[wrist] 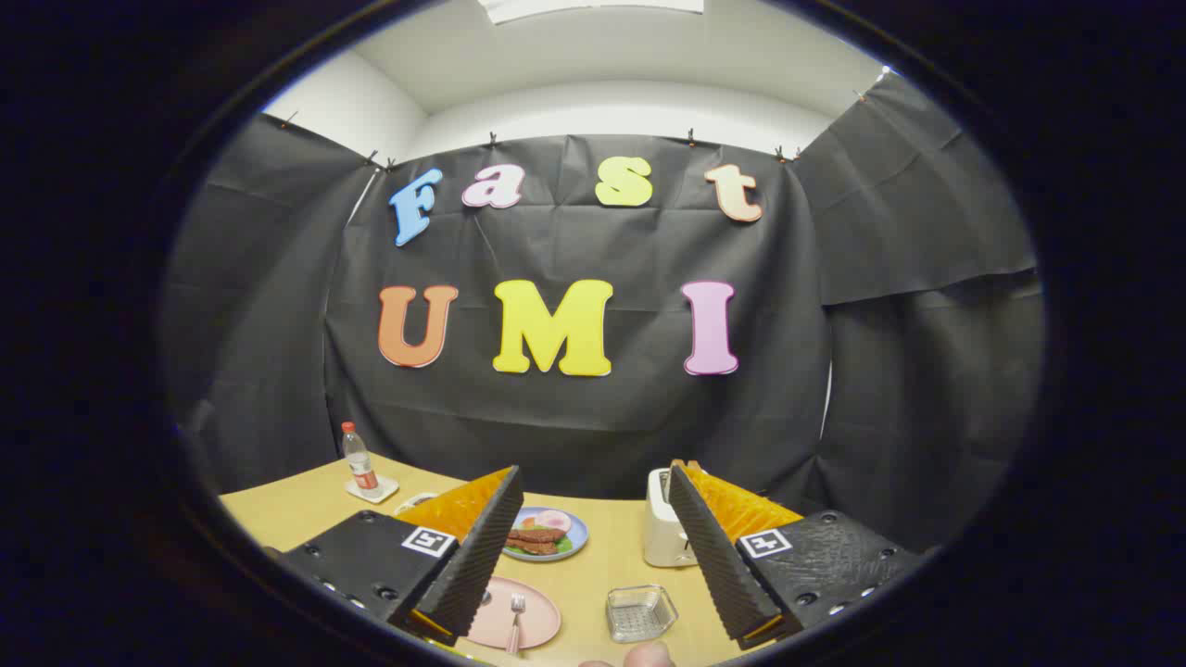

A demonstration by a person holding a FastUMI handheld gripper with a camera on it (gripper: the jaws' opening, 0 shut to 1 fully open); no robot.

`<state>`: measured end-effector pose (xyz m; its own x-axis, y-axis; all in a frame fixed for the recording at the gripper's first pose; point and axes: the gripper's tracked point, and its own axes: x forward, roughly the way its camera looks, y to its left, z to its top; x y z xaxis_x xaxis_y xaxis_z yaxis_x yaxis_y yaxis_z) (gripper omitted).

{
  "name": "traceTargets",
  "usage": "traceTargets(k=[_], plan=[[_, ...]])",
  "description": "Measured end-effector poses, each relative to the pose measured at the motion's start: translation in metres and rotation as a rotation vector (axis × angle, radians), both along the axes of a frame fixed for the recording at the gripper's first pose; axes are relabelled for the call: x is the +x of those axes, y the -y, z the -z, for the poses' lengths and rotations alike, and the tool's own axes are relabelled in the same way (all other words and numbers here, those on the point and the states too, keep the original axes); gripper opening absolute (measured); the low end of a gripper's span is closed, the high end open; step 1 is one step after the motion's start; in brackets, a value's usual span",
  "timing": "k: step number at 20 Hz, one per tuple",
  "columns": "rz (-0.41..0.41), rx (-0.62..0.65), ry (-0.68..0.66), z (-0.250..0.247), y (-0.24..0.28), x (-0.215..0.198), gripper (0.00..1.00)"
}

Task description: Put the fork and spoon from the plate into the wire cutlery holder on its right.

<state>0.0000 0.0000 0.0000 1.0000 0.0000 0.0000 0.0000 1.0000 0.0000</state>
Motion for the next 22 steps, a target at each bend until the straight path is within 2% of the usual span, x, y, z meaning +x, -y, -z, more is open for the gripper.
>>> traceTargets(k=[10,18,22], plan=[[0.050,0.014,-0.039,0.007,0.015,-0.012,0.95],[0.096,0.011,-0.014,-0.001,0.031,-0.026,0.95],[0.085,0.011,-0.018,0.000,0.022,-0.026,0.95]])
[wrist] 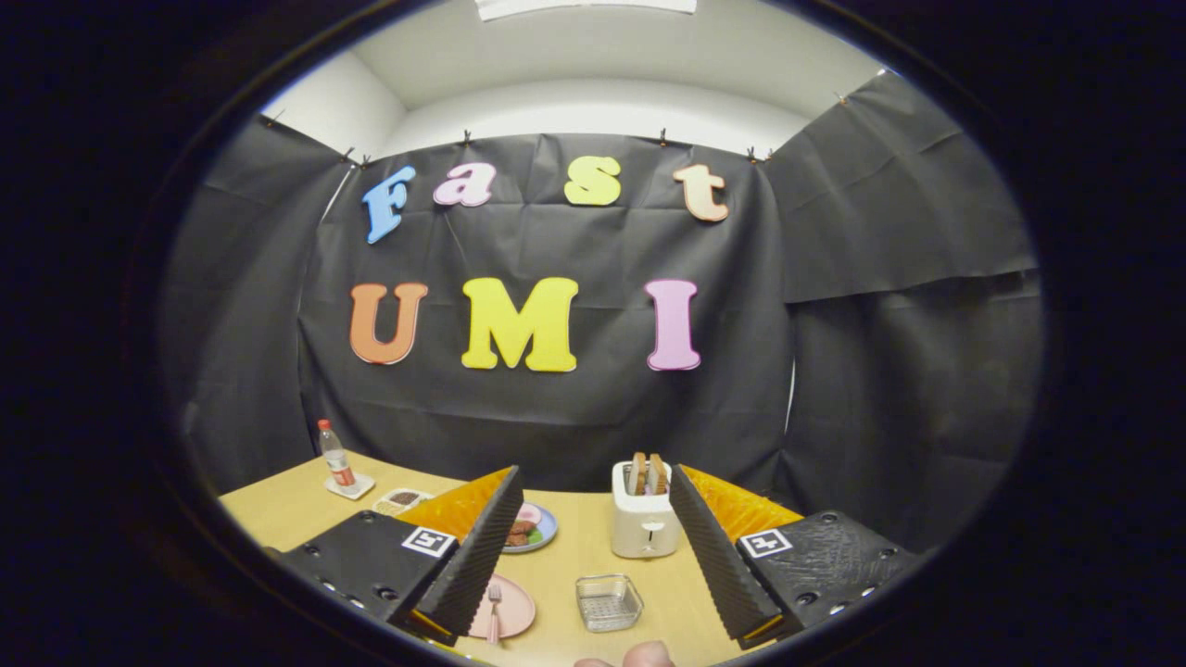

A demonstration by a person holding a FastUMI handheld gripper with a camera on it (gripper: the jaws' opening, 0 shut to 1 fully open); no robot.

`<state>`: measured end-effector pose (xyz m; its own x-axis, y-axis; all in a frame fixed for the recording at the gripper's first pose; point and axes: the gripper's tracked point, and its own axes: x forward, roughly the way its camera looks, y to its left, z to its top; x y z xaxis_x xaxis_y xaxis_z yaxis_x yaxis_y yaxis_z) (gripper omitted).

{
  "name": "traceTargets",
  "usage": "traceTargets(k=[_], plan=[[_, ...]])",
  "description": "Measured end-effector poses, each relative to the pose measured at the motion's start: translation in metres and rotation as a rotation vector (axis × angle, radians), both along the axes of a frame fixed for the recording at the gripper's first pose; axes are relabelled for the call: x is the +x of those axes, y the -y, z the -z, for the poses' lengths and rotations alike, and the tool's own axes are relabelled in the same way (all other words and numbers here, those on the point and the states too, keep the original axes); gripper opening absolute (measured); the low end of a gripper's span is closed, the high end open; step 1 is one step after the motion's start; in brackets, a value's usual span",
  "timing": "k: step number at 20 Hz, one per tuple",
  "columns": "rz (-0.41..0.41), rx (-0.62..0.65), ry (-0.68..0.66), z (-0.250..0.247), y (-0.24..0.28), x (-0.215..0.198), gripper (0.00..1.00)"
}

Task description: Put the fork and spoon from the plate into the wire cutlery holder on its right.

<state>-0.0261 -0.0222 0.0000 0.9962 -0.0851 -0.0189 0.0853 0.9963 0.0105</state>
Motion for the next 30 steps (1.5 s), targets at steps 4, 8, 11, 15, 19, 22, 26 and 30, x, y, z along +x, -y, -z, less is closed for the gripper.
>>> traceTargets(k=[4,8,11,15,19,22,26,30], plan=[[-0.034,0.008,-0.033,0.014,-0.019,0.003,0.95],[-0.081,-0.022,-0.133,0.046,-0.046,0.009,0.95],[-0.121,0.004,-0.253,0.085,-0.065,0.018,0.95],[-0.158,0.017,-0.515,0.164,-0.093,0.028,0.96],[-0.159,-0.035,-0.716,0.239,-0.107,0.038,0.96],[-0.167,-0.056,-0.831,0.281,-0.115,0.045,0.96],[-0.175,-0.082,-0.947,0.320,-0.124,0.046,0.75],[-0.150,-0.103,-1.025,0.346,-0.128,0.044,0.47]])
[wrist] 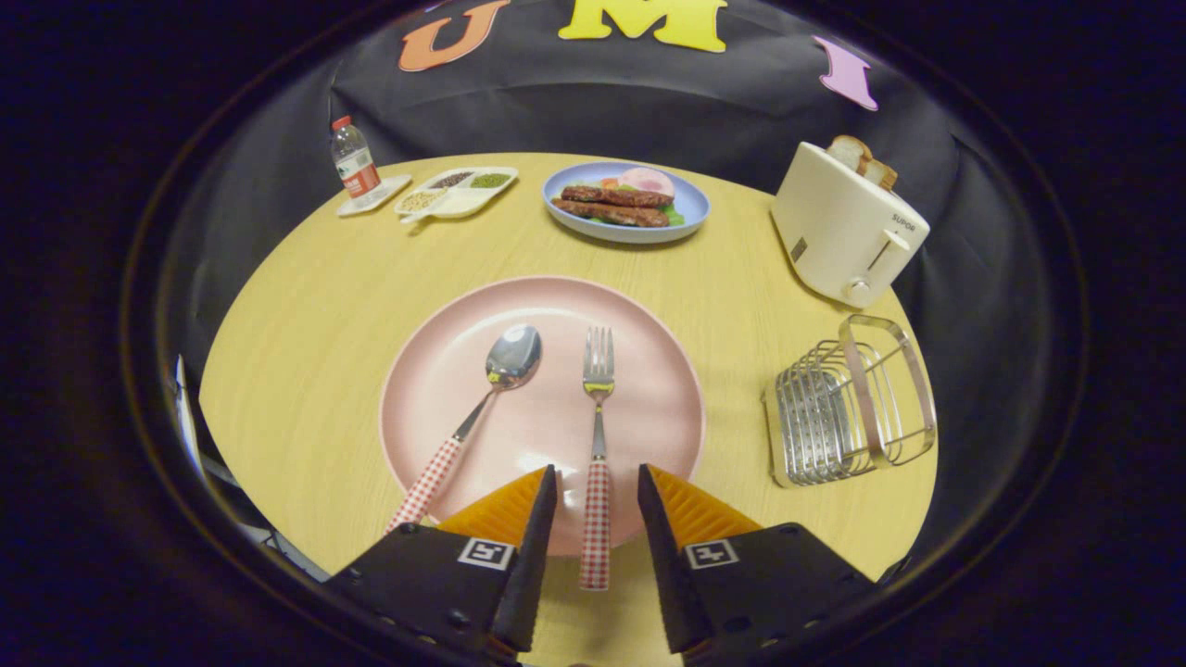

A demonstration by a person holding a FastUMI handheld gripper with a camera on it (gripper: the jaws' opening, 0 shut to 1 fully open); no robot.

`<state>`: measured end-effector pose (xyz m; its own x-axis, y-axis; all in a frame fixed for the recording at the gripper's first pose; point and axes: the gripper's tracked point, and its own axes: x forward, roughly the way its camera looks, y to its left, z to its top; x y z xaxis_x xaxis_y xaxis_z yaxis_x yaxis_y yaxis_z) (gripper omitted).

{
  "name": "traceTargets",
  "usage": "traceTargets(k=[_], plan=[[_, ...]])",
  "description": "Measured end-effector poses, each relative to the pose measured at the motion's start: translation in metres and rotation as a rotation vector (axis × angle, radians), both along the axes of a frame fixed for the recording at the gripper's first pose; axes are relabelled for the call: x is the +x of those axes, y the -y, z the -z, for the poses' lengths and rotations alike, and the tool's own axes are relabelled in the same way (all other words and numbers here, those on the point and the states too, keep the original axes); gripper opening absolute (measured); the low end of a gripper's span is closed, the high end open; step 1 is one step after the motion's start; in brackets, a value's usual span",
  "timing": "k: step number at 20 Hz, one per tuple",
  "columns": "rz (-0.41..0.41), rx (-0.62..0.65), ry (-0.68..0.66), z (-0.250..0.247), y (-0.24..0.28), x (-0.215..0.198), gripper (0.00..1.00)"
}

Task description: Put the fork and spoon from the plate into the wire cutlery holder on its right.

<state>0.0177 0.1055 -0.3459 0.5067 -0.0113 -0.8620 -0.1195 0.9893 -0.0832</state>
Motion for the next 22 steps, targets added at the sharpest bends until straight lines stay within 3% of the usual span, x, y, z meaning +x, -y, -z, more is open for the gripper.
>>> traceTargets(k=[4,5,6,9,14,19,22], plan=[[0.052,0.016,-0.048,0.009,0.002,-0.006,0.11],[0.051,0.011,-0.059,0.011,0.001,-0.008,0.11],[0.056,0.009,-0.062,0.008,0.001,-0.006,0.05],[0.054,0.029,-0.085,0.003,0.001,-0.011,0.01],[0.063,0.090,-0.129,-0.052,0.008,-0.021,0.01],[0.058,0.094,-0.173,-0.142,0.057,-0.015,0.01],[0.090,0.095,-0.250,-0.171,0.092,-0.017,0.01]])
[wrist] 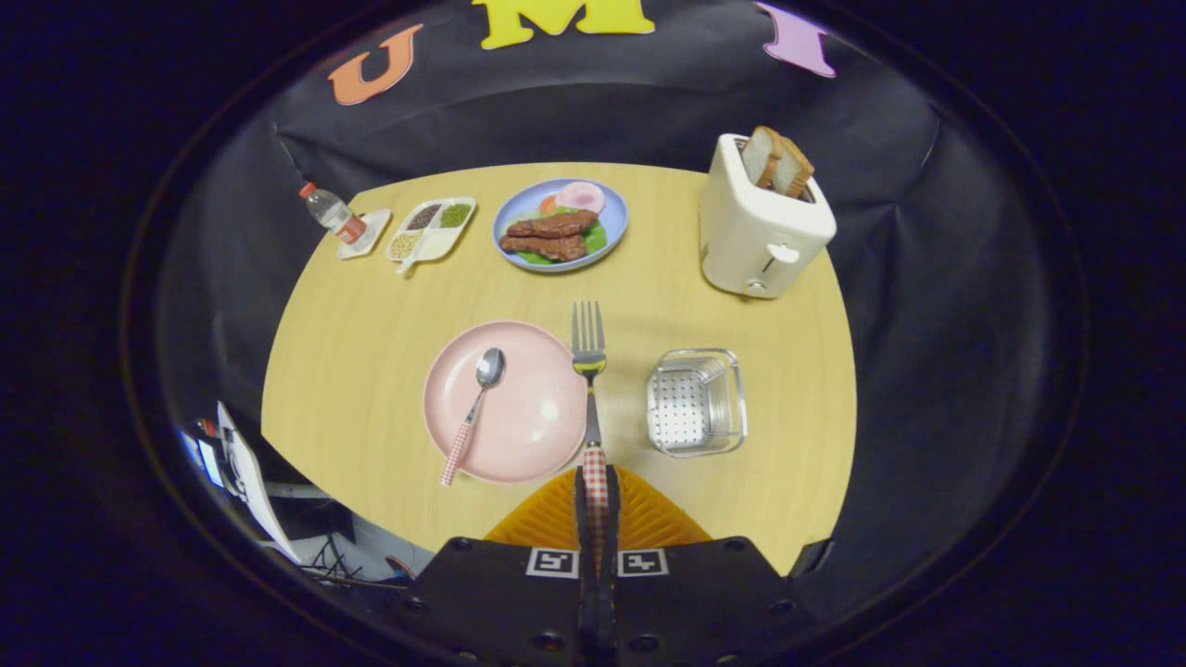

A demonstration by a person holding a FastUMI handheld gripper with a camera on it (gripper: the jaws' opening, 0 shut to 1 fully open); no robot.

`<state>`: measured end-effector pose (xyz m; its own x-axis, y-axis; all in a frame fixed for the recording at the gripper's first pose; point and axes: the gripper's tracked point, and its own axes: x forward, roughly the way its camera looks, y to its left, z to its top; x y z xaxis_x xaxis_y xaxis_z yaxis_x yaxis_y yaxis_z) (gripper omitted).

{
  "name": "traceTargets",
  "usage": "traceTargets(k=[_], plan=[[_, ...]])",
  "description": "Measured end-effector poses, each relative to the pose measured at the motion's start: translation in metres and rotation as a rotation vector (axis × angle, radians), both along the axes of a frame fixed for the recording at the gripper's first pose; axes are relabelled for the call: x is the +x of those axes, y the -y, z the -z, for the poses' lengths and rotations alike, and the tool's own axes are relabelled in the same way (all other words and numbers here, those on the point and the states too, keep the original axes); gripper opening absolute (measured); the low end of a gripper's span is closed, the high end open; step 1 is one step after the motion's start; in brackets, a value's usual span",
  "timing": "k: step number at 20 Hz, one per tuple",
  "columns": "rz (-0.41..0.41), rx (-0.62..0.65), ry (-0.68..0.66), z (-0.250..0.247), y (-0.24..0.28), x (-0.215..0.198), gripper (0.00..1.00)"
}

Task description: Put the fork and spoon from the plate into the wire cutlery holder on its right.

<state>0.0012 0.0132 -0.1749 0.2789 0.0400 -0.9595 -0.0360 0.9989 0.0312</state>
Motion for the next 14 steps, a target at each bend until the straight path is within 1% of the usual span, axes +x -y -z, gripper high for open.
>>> traceTargets(k=[2,5,8,10,11,14], plan=[[0.045,0.020,-0.089,-0.006,0.020,-0.007,0.01],[0.089,0.011,-0.230,0.001,0.047,-0.018,0.01],[0.099,0.033,-0.362,0.009,0.055,-0.023,0.01],[0.111,0.075,-0.446,0.013,0.051,-0.020,0.01],[0.117,0.078,-0.464,0.016,0.052,-0.014,0.01],[0.103,0.004,-0.495,0.032,0.065,-0.001,0.01]])
